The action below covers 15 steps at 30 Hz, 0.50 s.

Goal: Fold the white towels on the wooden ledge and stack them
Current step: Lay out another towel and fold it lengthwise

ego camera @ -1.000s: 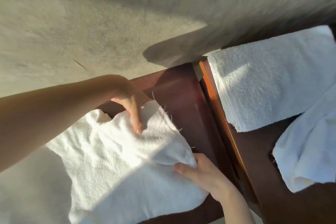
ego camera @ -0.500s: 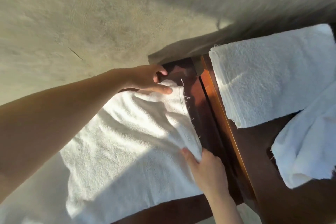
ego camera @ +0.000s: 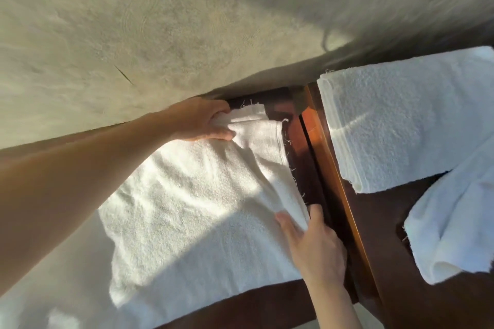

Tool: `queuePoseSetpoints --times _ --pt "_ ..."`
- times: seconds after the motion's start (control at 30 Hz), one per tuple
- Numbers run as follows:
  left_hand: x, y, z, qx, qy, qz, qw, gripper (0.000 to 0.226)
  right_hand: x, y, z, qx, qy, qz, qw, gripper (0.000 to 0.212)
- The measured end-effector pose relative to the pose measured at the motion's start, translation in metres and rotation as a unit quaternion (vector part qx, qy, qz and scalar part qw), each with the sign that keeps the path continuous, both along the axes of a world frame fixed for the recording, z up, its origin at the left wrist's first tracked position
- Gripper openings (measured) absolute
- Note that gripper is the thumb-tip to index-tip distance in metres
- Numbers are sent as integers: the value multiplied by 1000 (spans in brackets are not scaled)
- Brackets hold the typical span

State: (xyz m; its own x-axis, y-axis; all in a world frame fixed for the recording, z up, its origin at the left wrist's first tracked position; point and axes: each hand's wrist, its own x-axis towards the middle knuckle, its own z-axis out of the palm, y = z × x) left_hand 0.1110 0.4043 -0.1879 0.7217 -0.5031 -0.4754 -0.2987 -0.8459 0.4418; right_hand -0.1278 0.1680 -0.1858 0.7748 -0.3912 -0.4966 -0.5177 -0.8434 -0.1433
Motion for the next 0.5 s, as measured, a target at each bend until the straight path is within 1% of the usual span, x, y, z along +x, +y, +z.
queuePoseSetpoints --times 0.03,0.1,0.17,0.23,0.3,0.37,0.43,0.47,0.5 --pt "-7 1 -6 5 -47 17 999 52 2 1 1 -14 -11 -1 1000 85" --pt "-26 7 -16 18 -106 59 992 61 7 6 1 -38 -60 8 997 75" --pt "-52 14 -21 27 -178 107 978 59 14 16 -1 -53 -140 29 988 71" --pt "-90 16 -22 -5 -244 140 960 53 29 33 -3 -8 -219 61 974 60" --pt "-142 15 -26 -27 -250 163 954 49 54 53 -8 70 -257 103 958 46" --pt "-199 11 -32 -8 -222 167 961 56 87 68 -16 101 -276 132 947 46" --pt "-242 10 -38 16 -199 137 970 67 120 74 -26 72 -272 147 948 53" --pt "-253 12 -42 29 -200 115 973 69 136 74 -29 44 -247 161 954 53" --pt "-259 14 -44 42 -203 101 973 69 150 73 -30 6 -219 179 959 46"
